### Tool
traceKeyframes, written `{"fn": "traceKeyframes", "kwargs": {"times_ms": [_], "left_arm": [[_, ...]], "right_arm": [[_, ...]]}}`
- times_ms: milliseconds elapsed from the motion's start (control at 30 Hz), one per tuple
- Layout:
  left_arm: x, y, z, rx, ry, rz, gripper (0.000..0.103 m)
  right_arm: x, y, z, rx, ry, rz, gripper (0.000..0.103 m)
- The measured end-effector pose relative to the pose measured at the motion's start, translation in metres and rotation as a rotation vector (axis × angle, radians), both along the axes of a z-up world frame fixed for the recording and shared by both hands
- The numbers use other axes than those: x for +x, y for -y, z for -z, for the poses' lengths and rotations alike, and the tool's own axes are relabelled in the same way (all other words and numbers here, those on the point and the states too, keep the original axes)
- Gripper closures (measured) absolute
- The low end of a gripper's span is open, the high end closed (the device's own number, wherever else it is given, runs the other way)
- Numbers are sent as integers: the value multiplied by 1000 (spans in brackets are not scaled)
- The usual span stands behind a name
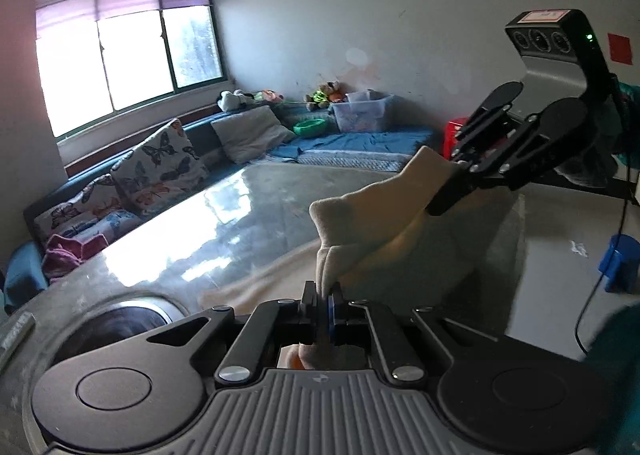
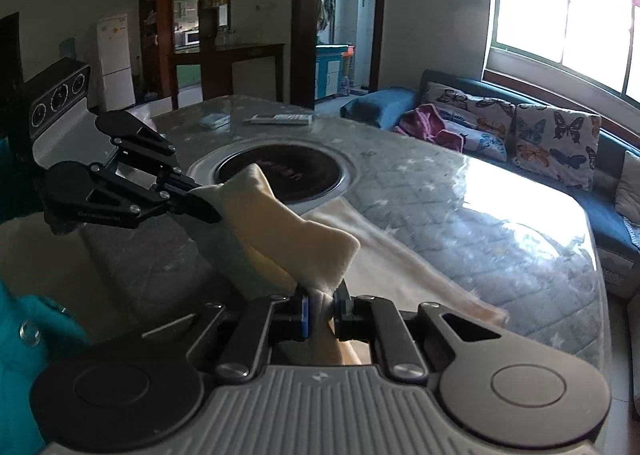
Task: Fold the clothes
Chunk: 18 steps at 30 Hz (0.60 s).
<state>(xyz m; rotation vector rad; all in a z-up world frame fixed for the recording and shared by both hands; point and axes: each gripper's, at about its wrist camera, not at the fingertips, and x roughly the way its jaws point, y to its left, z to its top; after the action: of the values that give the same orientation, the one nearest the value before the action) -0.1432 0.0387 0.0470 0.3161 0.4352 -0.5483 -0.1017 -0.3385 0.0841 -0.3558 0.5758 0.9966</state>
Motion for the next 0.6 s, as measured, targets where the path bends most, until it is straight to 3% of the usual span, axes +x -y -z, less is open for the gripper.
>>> {"fn": "traceKeyframes", "kwargs": {"times_ms": [267,467,600], "left_arm": [[89,8,6,10,-27,-53,97],[162,22,47,27,-136,-160,97],[183,18,69,20,-194,-225,93]], "right_arm": [[82,-22,0,-36,12,53,93],[152,-45,55,-64,-94,191,87],[163,-44,86,-34,-130,280,81]]}}
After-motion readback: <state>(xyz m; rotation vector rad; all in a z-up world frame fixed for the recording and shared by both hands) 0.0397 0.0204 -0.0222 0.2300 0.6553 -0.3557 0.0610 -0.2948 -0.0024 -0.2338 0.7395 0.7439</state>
